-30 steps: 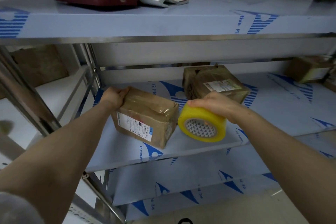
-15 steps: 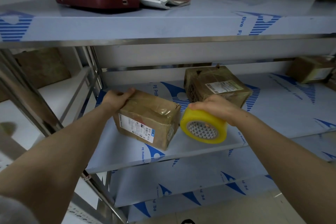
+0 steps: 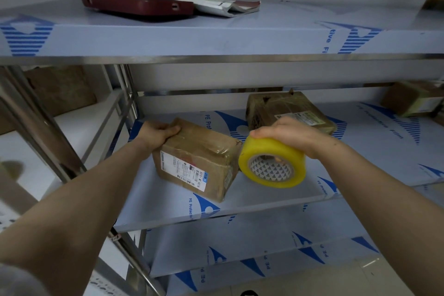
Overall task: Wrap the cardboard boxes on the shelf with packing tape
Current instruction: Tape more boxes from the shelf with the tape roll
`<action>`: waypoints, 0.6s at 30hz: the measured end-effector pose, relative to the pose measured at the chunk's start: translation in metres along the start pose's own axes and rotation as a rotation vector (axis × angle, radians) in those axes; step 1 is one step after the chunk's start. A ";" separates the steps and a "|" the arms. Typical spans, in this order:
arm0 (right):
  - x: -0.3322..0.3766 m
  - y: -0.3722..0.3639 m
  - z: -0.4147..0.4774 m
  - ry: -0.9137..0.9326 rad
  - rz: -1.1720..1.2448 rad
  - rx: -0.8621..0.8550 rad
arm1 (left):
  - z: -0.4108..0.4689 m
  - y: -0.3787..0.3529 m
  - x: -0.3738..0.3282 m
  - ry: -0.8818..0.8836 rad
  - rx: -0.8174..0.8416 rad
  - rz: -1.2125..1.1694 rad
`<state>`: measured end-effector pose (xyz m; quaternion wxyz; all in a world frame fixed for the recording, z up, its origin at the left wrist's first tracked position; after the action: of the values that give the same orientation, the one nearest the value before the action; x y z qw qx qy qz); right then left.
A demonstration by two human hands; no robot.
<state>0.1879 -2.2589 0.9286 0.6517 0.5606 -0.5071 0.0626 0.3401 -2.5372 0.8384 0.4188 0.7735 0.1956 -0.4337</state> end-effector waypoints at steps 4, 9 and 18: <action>-0.003 0.000 0.002 -0.002 -0.041 -0.005 | 0.003 -0.001 -0.003 -0.033 0.011 0.061; -0.010 -0.003 0.003 -0.008 -0.104 -0.011 | 0.002 -0.003 -0.010 -0.096 0.004 0.182; -0.005 -0.006 0.009 0.018 -0.126 -0.013 | -0.037 0.003 -0.053 -0.598 -0.379 0.451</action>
<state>0.1842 -2.2655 0.9195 0.6623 0.5865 -0.4655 0.0233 0.3315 -2.5051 0.8940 0.6766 0.5461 -0.0327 -0.4929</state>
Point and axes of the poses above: each hand's wrist, its own z-axis towards the middle knuckle, its own y-axis out of the back of the hand, x = y × z, the point moved 8 cm from there along z, towards the middle knuckle, and after that the axes turned 7 degrees about y, right-handed, at the moved point
